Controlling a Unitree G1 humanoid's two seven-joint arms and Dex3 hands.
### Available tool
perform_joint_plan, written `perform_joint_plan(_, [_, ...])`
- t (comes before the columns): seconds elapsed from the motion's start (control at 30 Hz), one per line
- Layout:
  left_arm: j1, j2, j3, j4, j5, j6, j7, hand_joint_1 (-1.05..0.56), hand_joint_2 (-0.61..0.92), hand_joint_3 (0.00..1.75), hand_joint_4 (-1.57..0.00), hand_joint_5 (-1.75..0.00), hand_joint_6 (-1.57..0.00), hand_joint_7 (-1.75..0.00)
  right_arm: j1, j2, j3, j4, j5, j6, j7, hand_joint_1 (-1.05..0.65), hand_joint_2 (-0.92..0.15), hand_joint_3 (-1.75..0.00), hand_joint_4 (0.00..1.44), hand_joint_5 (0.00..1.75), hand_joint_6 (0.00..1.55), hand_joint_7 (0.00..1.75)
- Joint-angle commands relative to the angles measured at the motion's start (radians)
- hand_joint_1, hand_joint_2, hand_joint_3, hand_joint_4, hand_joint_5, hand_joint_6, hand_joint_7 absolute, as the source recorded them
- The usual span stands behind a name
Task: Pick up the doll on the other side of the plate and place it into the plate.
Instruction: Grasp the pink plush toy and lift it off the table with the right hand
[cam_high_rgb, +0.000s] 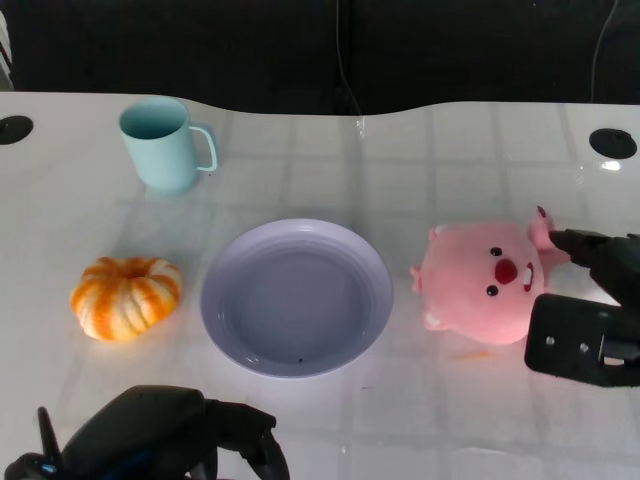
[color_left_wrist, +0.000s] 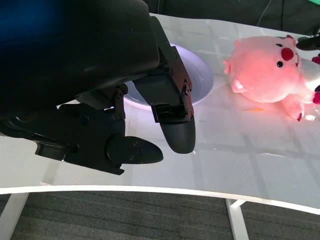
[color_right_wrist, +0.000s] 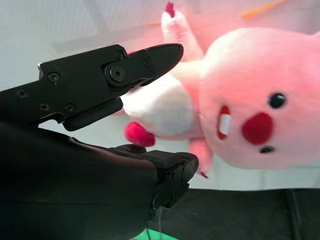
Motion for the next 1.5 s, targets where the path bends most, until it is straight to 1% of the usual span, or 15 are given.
perform_joint_plan(0.03, [0.004, 0.012, 0.007, -0.018, 0.002, 0.017, -0.013, -0.20, 0.92, 0.31, -0.67, -1.28, -0.82, -0.69, -0.039, -0.005, 0.021, 0.089, 0.009, -0.015, -0.018, -0.67, -0.91, 0.00, 0.11, 0.22, 0.23, 0.02])
perform_joint_plan(0.47, [0.034, 0.012, -0.003, -0.080, 0.028, 0.056, -0.022, -0.21, 0.92, 0.30, -0.68, -1.26, -0.81, -0.70, -0.195, 0.065, 0.137, 0.503, 0.030, -0.103, -0.112, -0.65, -0.92, -0.05, 0.37, 0.10, 0.49, 0.05])
perform_joint_plan(0.67, [0.035, 0.006, -0.006, -0.083, 0.033, 0.056, -0.017, -0.20, 0.92, 0.29, -0.70, -1.30, -0.83, -0.70, -0.214, 0.105, 0.123, 0.630, 0.050, -0.173, -0.324, -0.55, -0.92, -0.05, 0.59, 0.09, 0.70, 0.05])
perform_joint_plan(0.7, [0.035, 0.006, -0.007, -0.083, 0.035, 0.056, -0.018, -0.20, 0.92, 0.29, -0.70, -1.31, -0.83, -0.70, -0.212, 0.114, 0.111, 0.645, 0.064, -0.189, -0.378, -0.45, -0.92, -0.03, 0.72, 0.11, 0.82, 0.06])
perform_joint_plan(0.83, [0.039, 0.009, -0.004, -0.090, 0.037, 0.053, -0.021, -0.19, 0.92, 0.29, -0.69, -1.37, -0.83, -0.70, -0.204, 0.133, 0.080, 0.690, 0.106, -0.270, -0.551, -0.25, -0.92, -0.04, 0.94, 0.15, 1.03, 0.09])
perform_joint_plan(0.87, [0.041, 0.011, -0.003, -0.092, 0.039, 0.049, -0.020, -0.19, 0.92, 0.28, -0.69, -1.37, -0.84, -0.69, -0.202, 0.135, 0.078, 0.697, 0.112, -0.292, -0.591, -0.20, -0.92, -0.06, 1.03, 0.26, 1.12, 0.11])
perform_joint_plan(0.93, [0.047, 0.013, 0.001, -0.095, 0.041, 0.043, -0.017, -0.19, 0.92, 0.27, -0.70, -1.38, -0.84, -0.69, -0.201, 0.139, 0.076, 0.703, 0.121, -0.315, -0.644, -0.16, -0.92, -0.10, 0.93, 1.07, 1.26, 0.10])
perform_joint_plan(0.97, [0.049, 0.014, 0.003, -0.100, 0.041, 0.049, -0.023, -0.19, 0.92, 0.27, -0.69, -1.38, -0.84, -0.69, -0.202, 0.141, 0.076, 0.707, 0.124, -0.325, -0.666, -0.17, -0.92, -0.13, 0.86, 1.40, 1.25, 0.26])
perform_joint_plan(1.0, [0.049, 0.014, 0.005, -0.101, 0.038, 0.051, -0.027, -0.20, 0.92, 0.27, -0.69, -1.38, -0.84, -0.69, -0.205, 0.143, 0.079, 0.713, 0.123, -0.332, -0.682, -0.18, -0.91, -0.18, 0.86, 1.60, 1.00, 0.92])
perform_joint_plan(1.03, [0.049, 0.016, 0.008, -0.100, 0.037, 0.049, -0.026, -0.20, 0.92, 0.28, -0.69, -1.38, -0.84, -0.69, -0.209, 0.146, 0.080, 0.717, 0.124, -0.333, -0.692, -0.19, -0.91, -0.20, 0.83, 1.67, 0.87, 1.23])
perform_joint_plan(1.1, [0.051, 0.018, 0.011, -0.096, 0.036, 0.040, -0.023, -0.20, 0.92, 0.27, -0.69, -1.37, -0.84, -0.68, -0.214, 0.153, 0.078, 0.716, 0.134, -0.322, -0.691, -0.20, -0.90, -0.25, 0.82, 1.73, 0.72, 1.56])
perform_joint_plan(1.17, [0.052, 0.017, 0.015, -0.096, 0.027, 0.046, -0.029, -0.20, 0.92, 0.27, -0.69, -1.32, -0.84, -0.68, -0.220, 0.161, 0.072, 0.715, 0.147, -0.309, -0.687, -0.22, -0.90, -0.28, 0.79, 1.74, 0.70, 1.56])
perform_joint_plan(1.3, [0.052, 0.016, 0.018, -0.097, 0.012, 0.050, -0.034, -0.19, 0.92, 0.28, -0.69, -1.27, -0.83, -0.68, -0.225, 0.170, 0.057, 0.694, 0.163, -0.288, -0.695, -0.20, -0.54, -0.96, 0.84, 1.75, 0.72, 1.64])
perform_joint_plan(1.4, [0.049, 0.018, 0.017, -0.088, 0.015, 0.043, -0.030, -0.20, 0.92, 0.28, -0.70, -1.25, -0.83, -0.68, -0.221, 0.166, 0.039, 0.661, 0.175, -0.306, -0.716, -0.18, -0.43, -1.15, 0.84, 1.75, 0.69, 1.72])
perform_joint_plan(1.5, [0.045, 0.019, 0.015, -0.082, 0.017, 0.042, -0.030, -0.20, 0.92, 0.29, -0.70, -1.23, -0.82, -0.69, -0.213, 0.163, 0.016, 0.611, 0.199, -0.337, -0.737, -0.19, -0.42, -1.23, 0.86, 1.75, 0.72, 1.74])
